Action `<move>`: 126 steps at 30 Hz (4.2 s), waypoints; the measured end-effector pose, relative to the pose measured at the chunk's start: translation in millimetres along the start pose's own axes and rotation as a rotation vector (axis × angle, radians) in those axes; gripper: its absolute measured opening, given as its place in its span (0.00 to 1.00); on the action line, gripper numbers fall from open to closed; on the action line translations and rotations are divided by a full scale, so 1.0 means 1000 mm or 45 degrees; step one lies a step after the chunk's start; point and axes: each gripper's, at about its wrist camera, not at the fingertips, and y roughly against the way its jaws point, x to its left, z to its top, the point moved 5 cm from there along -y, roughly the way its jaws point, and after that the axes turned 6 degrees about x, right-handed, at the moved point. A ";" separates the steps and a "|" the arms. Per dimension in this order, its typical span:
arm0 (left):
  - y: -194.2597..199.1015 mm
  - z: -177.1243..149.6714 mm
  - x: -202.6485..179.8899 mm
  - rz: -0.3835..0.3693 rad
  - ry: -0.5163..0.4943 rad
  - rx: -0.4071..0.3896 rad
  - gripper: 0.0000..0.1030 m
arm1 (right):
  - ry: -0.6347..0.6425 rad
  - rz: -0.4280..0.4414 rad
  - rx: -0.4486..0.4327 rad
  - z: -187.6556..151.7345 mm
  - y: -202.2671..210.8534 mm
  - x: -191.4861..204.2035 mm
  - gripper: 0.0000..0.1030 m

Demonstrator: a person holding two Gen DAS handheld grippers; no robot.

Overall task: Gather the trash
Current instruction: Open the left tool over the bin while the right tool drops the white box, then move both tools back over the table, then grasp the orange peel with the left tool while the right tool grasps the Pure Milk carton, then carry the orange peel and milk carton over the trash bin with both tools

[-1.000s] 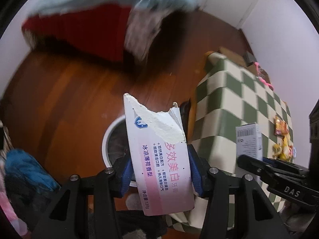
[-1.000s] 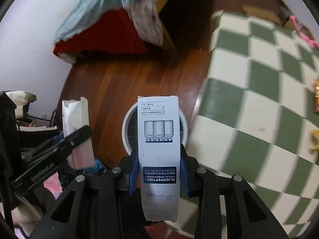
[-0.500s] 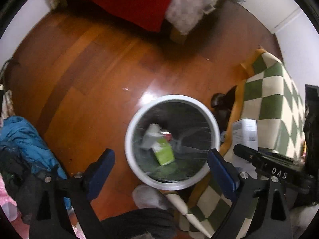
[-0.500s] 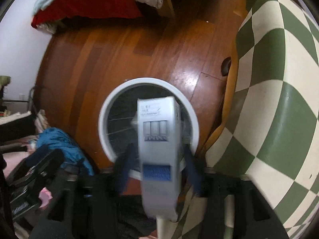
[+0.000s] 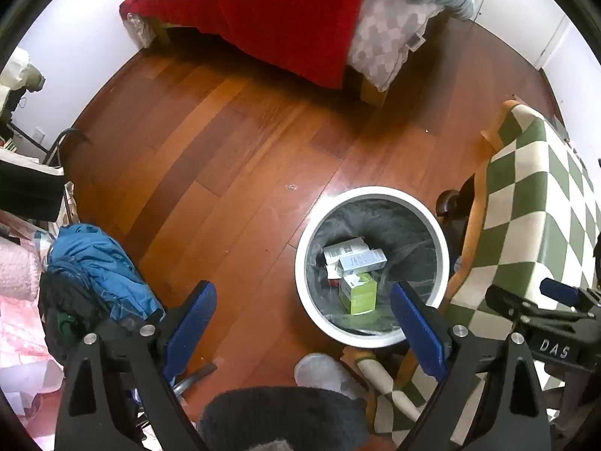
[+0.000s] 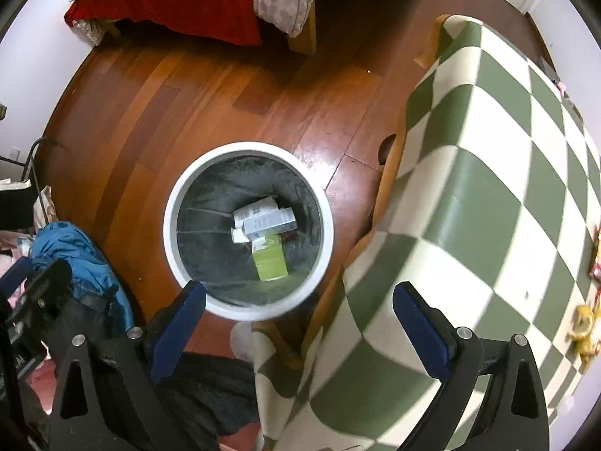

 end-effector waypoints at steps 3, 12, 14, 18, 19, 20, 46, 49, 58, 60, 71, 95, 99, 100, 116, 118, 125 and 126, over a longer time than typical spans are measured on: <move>0.012 -0.006 -0.003 -0.003 -0.006 -0.023 0.92 | -0.005 0.016 -0.019 -0.013 0.013 -0.003 0.98; 0.071 -0.027 -0.007 -0.013 -0.035 -0.135 0.92 | -0.012 0.078 -0.142 -0.053 0.073 -0.009 0.98; 0.085 -0.031 -0.008 -0.017 -0.042 -0.164 0.92 | -0.009 0.096 -0.181 -0.062 0.093 -0.010 0.98; 0.115 -0.041 -0.012 -0.032 -0.050 -0.225 0.92 | -0.003 0.142 -0.247 -0.078 0.127 -0.014 0.98; 0.125 -0.044 -0.014 -0.041 -0.056 -0.243 0.92 | 0.000 0.156 -0.269 -0.084 0.138 -0.015 0.98; 0.132 -0.046 -0.016 -0.047 -0.060 -0.258 0.92 | 0.000 0.167 -0.287 -0.087 0.146 -0.017 0.98; 0.089 -0.097 -0.411 -0.294 -0.700 -0.102 0.91 | -0.980 0.131 -0.325 -0.229 0.150 -0.463 0.98; 0.057 -0.106 -0.456 -0.323 -0.759 -0.002 0.91 | -1.047 0.117 -0.282 -0.237 0.127 -0.507 0.98; -0.004 -0.110 -0.513 -0.372 -0.766 0.177 0.35 | -1.055 0.150 -0.234 -0.214 0.081 -0.559 0.98; -0.003 -0.112 -0.514 -0.371 -0.762 0.156 0.32 | -1.025 0.130 -0.224 -0.205 0.074 -0.562 0.98; 0.005 -0.112 -0.505 -0.222 -0.782 0.014 0.26 | -0.866 0.050 -0.123 -0.166 0.037 -0.561 0.98; 0.031 -0.102 -0.497 -0.211 -0.815 -0.082 0.25 | -0.855 -0.002 -0.213 -0.176 0.070 -0.538 0.92; 0.061 -0.100 -0.487 -0.229 -0.817 -0.153 0.25 | -0.836 0.019 -0.275 -0.184 0.098 -0.524 0.92; 0.070 -0.099 -0.484 -0.240 -0.813 -0.168 0.24 | -0.830 0.022 -0.285 -0.185 0.104 -0.520 0.92; 0.201 -0.061 -0.376 -0.317 -0.692 -0.458 0.25 | -0.591 0.161 -0.517 -0.167 0.222 -0.374 0.92; 0.207 -0.056 -0.350 -0.301 -0.670 -0.473 0.24 | -0.552 0.184 -0.525 -0.160 0.226 -0.349 0.92; 0.192 -0.032 -0.250 -0.265 -0.515 -0.433 0.24 | -0.377 0.304 -0.465 -0.120 0.209 -0.231 0.92; 0.186 -0.030 -0.237 -0.269 -0.487 -0.412 0.25 | -0.361 0.316 -0.450 -0.115 0.203 -0.218 0.92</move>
